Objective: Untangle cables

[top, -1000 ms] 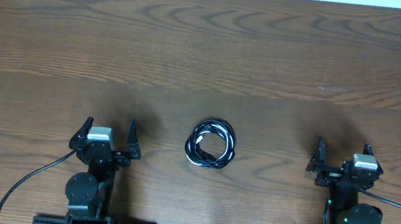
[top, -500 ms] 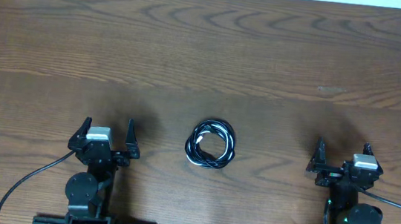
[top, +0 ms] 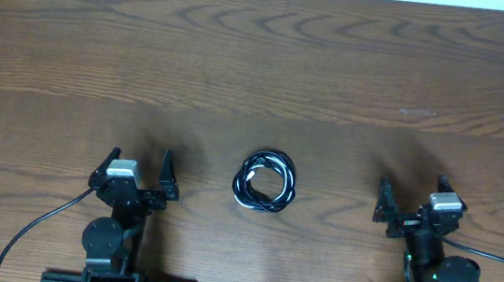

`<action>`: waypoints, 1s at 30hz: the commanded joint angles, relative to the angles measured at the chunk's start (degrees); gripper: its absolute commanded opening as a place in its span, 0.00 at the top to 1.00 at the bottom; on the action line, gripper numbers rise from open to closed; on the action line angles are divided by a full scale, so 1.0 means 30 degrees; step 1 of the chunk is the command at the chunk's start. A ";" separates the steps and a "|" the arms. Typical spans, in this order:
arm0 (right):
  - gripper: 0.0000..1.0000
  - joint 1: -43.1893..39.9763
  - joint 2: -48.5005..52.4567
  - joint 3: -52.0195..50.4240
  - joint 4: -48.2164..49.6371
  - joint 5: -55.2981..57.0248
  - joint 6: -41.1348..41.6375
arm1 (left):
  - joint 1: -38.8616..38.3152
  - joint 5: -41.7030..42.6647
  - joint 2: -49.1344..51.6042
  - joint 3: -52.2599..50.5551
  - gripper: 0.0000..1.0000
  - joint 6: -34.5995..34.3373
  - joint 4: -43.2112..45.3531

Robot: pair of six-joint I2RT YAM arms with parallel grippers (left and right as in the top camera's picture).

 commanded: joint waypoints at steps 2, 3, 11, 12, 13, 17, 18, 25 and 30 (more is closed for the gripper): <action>0.01 0.0044 0.0022 0.1384 -0.0087 -0.2892 0.1260 | 0.0102 0.2033 0.0226 0.1326 0.02 -0.1763 -0.2543; 0.01 0.0044 0.0160 0.1756 -0.0153 -0.2994 0.1450 | 0.0095 0.2033 0.0437 0.1836 0.02 -0.1763 -0.2965; 0.01 0.0044 0.4852 0.6120 -0.0321 -0.5909 0.2980 | 0.0073 0.3927 0.4809 0.8495 0.02 -0.4306 -0.5355; 0.01 0.0051 0.5938 0.6936 -0.0568 -0.6419 0.3257 | 0.0073 0.4612 0.5697 0.9464 0.02 -0.4641 -0.5727; 0.01 0.0058 0.6987 0.7730 -0.0962 -0.6856 0.3293 | 0.0073 0.5173 0.6506 1.0280 0.02 -0.4830 -0.6113; 0.01 0.0197 1.2874 1.2954 -0.6040 -0.7985 0.3279 | 0.0080 0.7082 1.0222 1.4251 0.02 -0.5865 -0.9012; 0.01 0.0277 1.3886 1.3952 -0.7242 -0.7985 0.3279 | 0.0073 0.7402 1.0848 1.4979 0.02 -0.6135 -0.9624; 0.01 0.0780 2.0036 1.8666 -1.2502 -0.8582 0.3993 | 0.0080 1.0550 1.2444 1.5934 0.02 -0.6754 -0.9959; 0.05 0.1727 2.2666 1.8586 -1.3522 -1.1533 0.1450 | 0.0073 1.3413 1.2779 1.5934 0.02 -0.6368 -1.0112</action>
